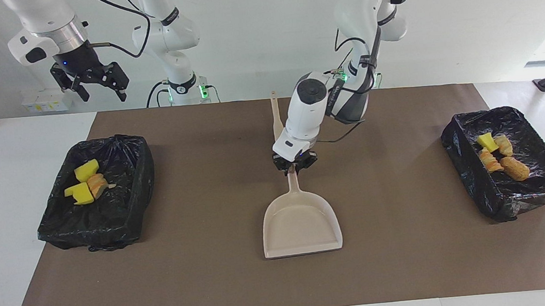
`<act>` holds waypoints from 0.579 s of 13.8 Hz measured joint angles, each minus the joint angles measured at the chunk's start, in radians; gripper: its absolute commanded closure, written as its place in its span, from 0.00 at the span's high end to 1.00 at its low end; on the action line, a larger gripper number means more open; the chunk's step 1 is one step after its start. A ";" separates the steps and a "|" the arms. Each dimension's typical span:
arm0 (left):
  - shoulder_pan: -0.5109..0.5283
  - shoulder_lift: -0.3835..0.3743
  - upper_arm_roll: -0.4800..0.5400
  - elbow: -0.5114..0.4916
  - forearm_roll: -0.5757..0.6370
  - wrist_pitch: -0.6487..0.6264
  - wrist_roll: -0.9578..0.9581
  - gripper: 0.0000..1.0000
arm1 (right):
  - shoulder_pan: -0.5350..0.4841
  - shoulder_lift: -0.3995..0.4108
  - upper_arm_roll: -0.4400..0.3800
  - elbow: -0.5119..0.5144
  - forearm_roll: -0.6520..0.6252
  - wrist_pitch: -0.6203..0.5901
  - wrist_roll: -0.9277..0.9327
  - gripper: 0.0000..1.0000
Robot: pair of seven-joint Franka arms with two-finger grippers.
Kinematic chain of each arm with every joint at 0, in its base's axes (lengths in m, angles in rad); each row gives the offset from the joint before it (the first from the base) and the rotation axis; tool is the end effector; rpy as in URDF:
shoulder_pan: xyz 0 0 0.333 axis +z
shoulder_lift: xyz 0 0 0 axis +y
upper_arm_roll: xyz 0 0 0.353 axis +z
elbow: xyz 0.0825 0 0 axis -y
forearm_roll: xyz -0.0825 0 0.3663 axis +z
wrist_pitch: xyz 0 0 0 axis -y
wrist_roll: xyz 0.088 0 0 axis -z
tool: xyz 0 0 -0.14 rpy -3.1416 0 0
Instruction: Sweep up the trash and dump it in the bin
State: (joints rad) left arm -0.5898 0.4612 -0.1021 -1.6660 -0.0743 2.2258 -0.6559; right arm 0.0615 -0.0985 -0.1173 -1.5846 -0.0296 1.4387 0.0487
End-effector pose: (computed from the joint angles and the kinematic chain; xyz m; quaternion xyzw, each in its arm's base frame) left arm 0.5317 -0.4350 0.3601 0.9973 0.0096 0.0061 0.0726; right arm 0.4857 -0.0351 0.6612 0.9982 -0.0534 -0.0241 0.0089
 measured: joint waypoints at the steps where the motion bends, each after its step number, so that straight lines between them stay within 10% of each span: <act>1: -0.006 0.017 0.003 0.027 0.000 0.001 -0.015 0.90 | 0.000 0.000 0.000 0.000 0.000 -0.002 0.000 1.00; 8: 0.087 -0.045 0.035 0.064 0.000 -0.111 -0.007 1.00 | 0.000 0.000 0.000 0.000 0.000 -0.002 0.000 1.00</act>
State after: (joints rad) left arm -0.5024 0.4166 -0.0668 -1.6017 -0.0742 2.1143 -0.6634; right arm 0.0618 -0.0986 -0.1172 -1.5846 -0.0296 1.4364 0.0487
